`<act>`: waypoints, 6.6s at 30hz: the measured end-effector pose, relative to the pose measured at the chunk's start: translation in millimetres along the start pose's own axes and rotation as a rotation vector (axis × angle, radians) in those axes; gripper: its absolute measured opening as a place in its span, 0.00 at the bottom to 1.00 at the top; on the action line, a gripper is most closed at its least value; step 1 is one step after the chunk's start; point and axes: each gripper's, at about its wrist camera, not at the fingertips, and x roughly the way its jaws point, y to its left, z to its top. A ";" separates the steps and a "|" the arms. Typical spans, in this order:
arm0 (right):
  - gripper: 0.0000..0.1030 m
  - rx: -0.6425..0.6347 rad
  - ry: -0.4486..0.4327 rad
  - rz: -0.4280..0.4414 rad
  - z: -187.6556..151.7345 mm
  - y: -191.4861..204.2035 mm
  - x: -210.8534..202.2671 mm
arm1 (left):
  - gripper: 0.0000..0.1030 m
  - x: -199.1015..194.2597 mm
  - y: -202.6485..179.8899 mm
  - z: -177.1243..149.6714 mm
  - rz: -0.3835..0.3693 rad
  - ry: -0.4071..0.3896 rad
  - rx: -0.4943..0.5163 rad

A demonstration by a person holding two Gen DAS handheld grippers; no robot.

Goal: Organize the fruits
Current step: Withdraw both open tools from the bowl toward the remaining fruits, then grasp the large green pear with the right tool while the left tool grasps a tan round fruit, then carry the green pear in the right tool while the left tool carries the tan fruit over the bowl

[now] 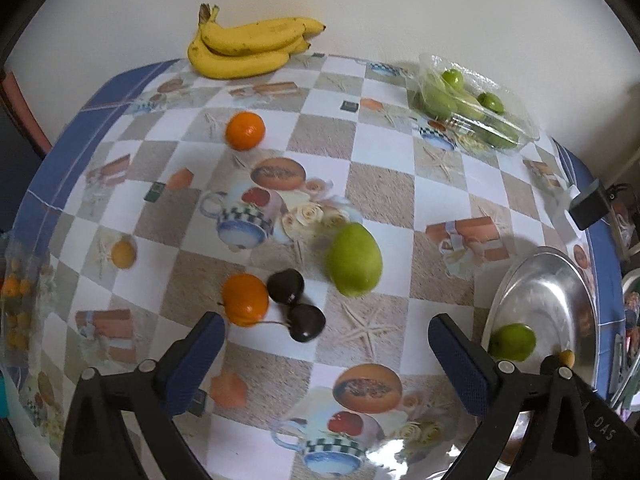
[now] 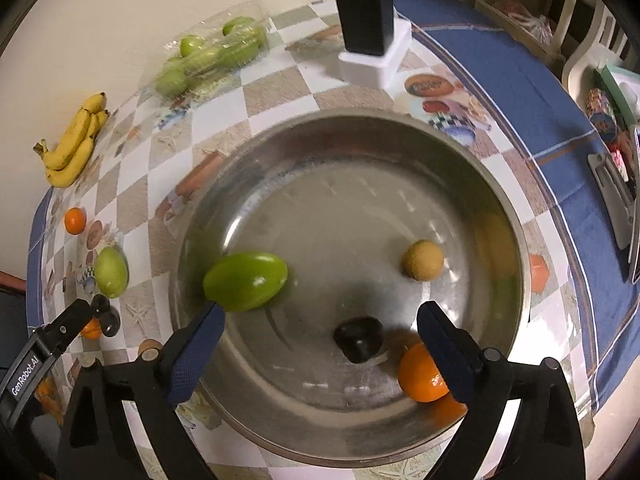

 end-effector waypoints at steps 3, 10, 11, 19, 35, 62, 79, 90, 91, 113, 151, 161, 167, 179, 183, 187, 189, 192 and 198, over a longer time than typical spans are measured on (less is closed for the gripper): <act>0.94 -0.024 -0.030 0.022 0.7 6.0 -5.3 | 1.00 -2.7 4.7 2.4 0.002 -0.021 0.016; 0.94 -0.073 -0.074 0.104 -0.5 30.0 -12.0 | 1.00 -8.2 30.8 9.4 -0.004 -0.055 -0.001; 0.94 -0.084 -0.080 0.112 -0.9 35.7 -12.8 | 1.00 -9.2 36.5 10.4 -0.003 -0.059 -0.010; 0.94 -0.201 -0.081 0.188 -8.9 88.6 -13.5 | 1.00 -12.9 97.6 19.9 0.021 -0.083 -0.126; 0.94 -0.367 -0.067 0.213 -13.6 182.6 15.7 | 1.00 8.3 178.1 35.3 0.122 -0.057 -0.172; 0.94 -0.380 0.005 0.159 0.1 208.2 60.0 | 0.98 55.2 198.9 37.9 0.073 0.051 -0.208; 0.47 -0.395 0.019 0.159 -2.2 215.8 67.6 | 0.27 62.1 201.3 35.6 0.048 0.081 -0.250; 0.40 -0.371 0.026 0.166 -1.1 211.7 67.8 | 0.27 56.5 194.0 38.9 0.043 0.064 -0.223; 0.40 -0.369 0.027 0.170 -1.0 211.5 67.3 | 0.27 53.7 193.6 39.2 0.041 0.058 -0.218; 0.40 -0.310 -0.032 0.203 -0.2 183.7 9.0 | 0.27 -12.1 150.3 50.5 0.017 -0.092 -0.145; 0.40 0.137 -0.138 0.095 43.7 -43.7 -35.5 | 0.27 -27.7 -135.4 -27.0 -0.229 -0.035 0.466; 0.40 0.125 -0.100 0.110 42.3 -47.4 -22.0 | 0.27 -8.7 -161.0 -51.7 -0.227 0.055 0.534; 0.40 0.108 -0.055 0.119 39.5 -42.4 -8.3 | 0.27 2.7 -162.6 -58.7 -0.222 0.097 0.527; 0.40 0.084 0.009 0.103 35.9 -35.7 11.1 | 0.27 22.3 -161.6 -66.3 -0.177 0.135 0.516; 0.40 0.080 0.028 0.094 34.5 -35.2 17.5 | 0.27 26.1 -160.9 -67.8 -0.161 0.141 0.516; 0.40 0.083 0.049 0.087 33.2 -35.8 24.8 | 0.27 28.5 -159.2 -68.0 -0.156 0.147 0.506; 0.40 0.083 0.049 0.085 33.0 -35.6 25.4 | 0.27 29.2 -158.3 -68.5 -0.157 0.150 0.504; 0.40 0.081 0.049 0.082 32.6 -34.7 25.6 | 0.27 30.4 -158.7 -68.7 -0.155 0.151 0.505; 0.40 0.069 0.049 0.073 33.3 -32.6 25.8 | 0.27 32.1 -160.0 -66.9 -0.156 0.155 0.507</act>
